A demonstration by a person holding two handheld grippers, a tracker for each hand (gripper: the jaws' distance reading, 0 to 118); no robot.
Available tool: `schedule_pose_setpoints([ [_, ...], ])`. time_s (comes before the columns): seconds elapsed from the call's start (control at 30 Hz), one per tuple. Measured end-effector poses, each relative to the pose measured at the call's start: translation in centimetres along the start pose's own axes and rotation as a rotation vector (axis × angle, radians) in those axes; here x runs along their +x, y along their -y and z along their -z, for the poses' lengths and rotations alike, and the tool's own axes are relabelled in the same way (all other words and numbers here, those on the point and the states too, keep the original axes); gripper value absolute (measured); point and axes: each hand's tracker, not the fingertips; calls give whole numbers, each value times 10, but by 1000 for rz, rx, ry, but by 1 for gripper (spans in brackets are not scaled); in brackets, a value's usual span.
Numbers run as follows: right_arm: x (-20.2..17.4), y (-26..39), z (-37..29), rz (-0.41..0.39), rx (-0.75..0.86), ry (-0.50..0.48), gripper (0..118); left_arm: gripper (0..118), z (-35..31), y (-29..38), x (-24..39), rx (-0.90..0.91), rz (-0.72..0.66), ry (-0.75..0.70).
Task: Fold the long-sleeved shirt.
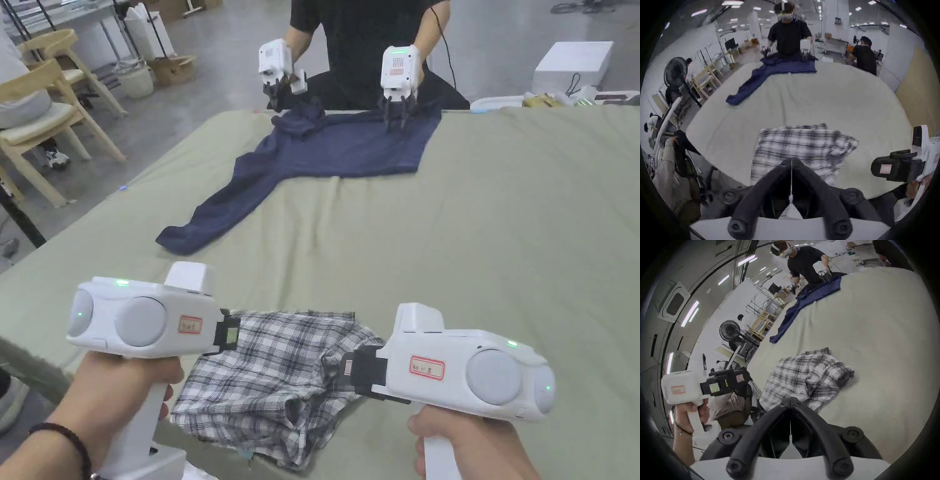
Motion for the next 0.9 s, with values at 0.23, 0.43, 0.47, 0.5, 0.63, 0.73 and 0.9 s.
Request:
schedule_pose_setpoints([
  [0.23, 3, -3, -122, -192, 169, 67, 0, 0, -81, 19, 110, 224, -39, -12],
  [0.43, 35, 3, -270, -271, 391, 257, 0, 0, -126, 27, 235, 383, -9, 92],
  [0.47, 41, 6, -294, -286, 420, 296, 0, 0, -131, 27, 254, 396, 0, 118],
  [0.5, 47, 11, -321, -294, 447, 345, 0, 0, -139, 26, 277, 410, 7, 150],
  [0.63, 69, 31, -419, -315, 531, 514, 0, 0, -167, 29, 356, 457, 52, 256],
  [0.73, 80, 45, -475, -299, 573, 634, 0, 0, -184, 33, 402, 469, 95, 307],
  [0.9, 79, 59, -521, -303, 622, 712, 0, 0, -209, 38, 445, 499, 154, 344],
])
